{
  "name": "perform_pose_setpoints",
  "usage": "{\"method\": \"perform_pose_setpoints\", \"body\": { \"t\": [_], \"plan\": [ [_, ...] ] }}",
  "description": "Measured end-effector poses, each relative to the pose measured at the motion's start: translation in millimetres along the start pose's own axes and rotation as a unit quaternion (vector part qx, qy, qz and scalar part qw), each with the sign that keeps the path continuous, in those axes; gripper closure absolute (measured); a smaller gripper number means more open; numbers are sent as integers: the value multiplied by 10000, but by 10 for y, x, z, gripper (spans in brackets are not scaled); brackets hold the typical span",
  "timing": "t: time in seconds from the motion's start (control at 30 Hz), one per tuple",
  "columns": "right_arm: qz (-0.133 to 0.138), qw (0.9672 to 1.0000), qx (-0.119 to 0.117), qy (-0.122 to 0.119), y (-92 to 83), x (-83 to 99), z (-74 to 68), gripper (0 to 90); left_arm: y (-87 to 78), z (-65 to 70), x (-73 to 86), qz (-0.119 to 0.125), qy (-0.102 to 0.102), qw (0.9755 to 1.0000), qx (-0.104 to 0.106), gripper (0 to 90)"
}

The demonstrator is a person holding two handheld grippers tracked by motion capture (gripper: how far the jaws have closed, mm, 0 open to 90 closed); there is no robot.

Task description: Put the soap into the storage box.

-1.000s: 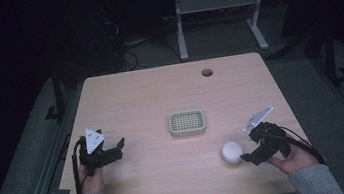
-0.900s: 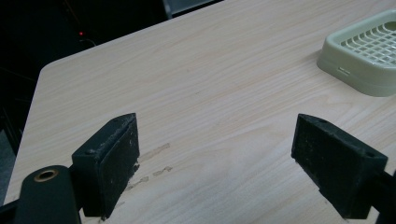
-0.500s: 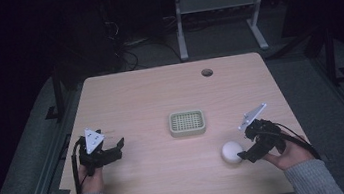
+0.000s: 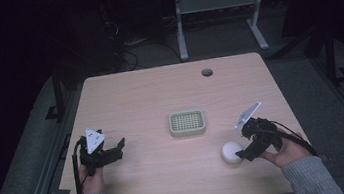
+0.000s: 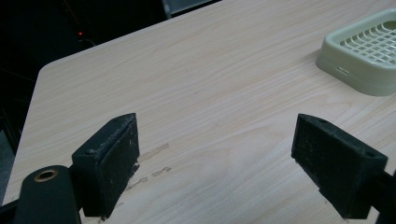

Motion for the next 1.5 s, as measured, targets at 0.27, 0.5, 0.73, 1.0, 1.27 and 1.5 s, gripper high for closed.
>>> {"method": "perform_pose_setpoints", "body": {
  "t": [0.27, 0.5, 0.73, 1.0, 1.27, 1.5],
  "plan": [
    [-77, 9999, -26, -67, 31, -33, 1, 182, -2, 2, -4, 18, -14, 10000, -2, 148],
    [-122, 9999, -75, -48, 43, -31, 13, 180, -3, -1, -5, 12, -12, 10000, -13, 149],
    [-226, 9996, -135, -58, 108, -53, 17, 170, -4, -6, -3, 6, -44, 10000, -25, 148],
    [-341, 9991, -237, -89, 194, -100, -12, 162, -8, -22, -5, 27, -36, 10000, -31, 149],
    [-528, 9981, -307, -115, 270, -104, -37, 156, -11, -28, -1, 0, -47, 10000, -34, 148],
    [-615, 9973, -385, -114, 334, -90, -61, 148, -11, -30, -5, 29, -58, 10000, -37, 148]
  ]
}}
Point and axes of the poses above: each handheld gripper's, and its own axes: y roughly forward along the jaws, x roughly out of its underside, z roughly to its right, the point moved 8 cm from there along y, roughly forward along the jaws, and after that the axes turned 6 degrees about z, right-handed, at the moved point
